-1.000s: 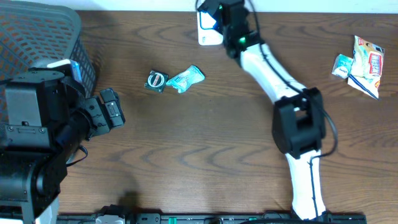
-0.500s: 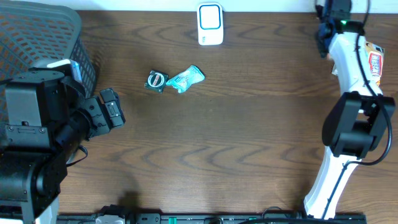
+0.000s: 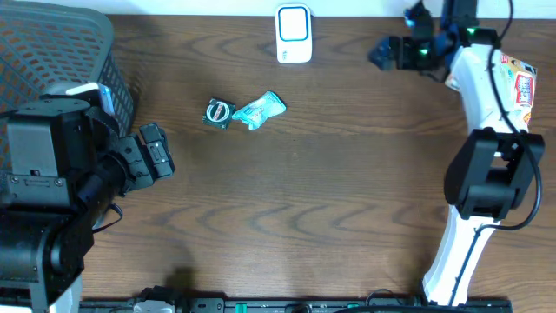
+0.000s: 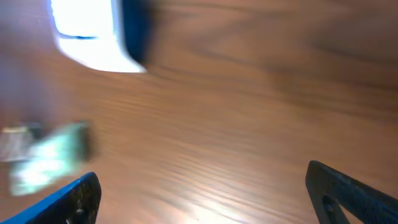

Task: Scan the item barcode
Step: 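Carry the orange pack right and drop it by the pile, then move right gripper to the pale green wipes pack and grasp it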

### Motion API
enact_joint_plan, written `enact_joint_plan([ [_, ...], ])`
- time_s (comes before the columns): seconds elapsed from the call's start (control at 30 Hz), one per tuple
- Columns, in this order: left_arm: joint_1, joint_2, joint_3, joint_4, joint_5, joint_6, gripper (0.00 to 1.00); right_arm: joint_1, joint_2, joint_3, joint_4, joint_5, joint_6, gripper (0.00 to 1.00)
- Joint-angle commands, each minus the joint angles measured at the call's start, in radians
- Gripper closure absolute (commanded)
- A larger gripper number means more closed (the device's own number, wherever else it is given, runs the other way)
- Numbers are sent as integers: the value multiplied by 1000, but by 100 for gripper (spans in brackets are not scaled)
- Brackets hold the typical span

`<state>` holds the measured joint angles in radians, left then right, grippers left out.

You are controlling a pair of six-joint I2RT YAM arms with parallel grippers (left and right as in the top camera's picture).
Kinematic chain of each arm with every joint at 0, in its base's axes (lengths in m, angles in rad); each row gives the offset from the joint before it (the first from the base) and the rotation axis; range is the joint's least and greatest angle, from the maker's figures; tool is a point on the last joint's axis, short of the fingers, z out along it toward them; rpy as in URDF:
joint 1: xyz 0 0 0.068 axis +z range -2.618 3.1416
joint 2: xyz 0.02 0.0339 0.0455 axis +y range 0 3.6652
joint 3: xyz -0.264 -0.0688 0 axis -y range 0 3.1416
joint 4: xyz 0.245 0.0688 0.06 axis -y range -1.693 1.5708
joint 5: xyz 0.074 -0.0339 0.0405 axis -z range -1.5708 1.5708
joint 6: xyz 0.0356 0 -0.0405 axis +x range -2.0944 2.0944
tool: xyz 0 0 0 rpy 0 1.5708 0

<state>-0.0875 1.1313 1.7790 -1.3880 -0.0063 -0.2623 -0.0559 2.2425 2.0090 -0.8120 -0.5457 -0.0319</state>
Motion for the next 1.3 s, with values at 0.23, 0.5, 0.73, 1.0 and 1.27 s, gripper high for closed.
enact_joint_plan([
  [0.23, 2, -2, 7, -3, -5, 2, 2, 351, 3, -3, 28, 116, 338, 1],
  [0.5, 2, -2, 7, -3, -5, 2, 2, 579, 68, -4, 84, 428, 729, 1],
  [0.73, 2, -2, 7, -3, -5, 2, 2, 632, 149, -4, 124, 428, 802, 21],
  [1.0, 2, -2, 7, -3, -5, 2, 2, 627, 200, -4, 84, 451, 753, 44],
  [1.27, 2, -2, 7, -3, -5, 2, 3, 559, 152, -1, 12, 325, 554, 98],
])
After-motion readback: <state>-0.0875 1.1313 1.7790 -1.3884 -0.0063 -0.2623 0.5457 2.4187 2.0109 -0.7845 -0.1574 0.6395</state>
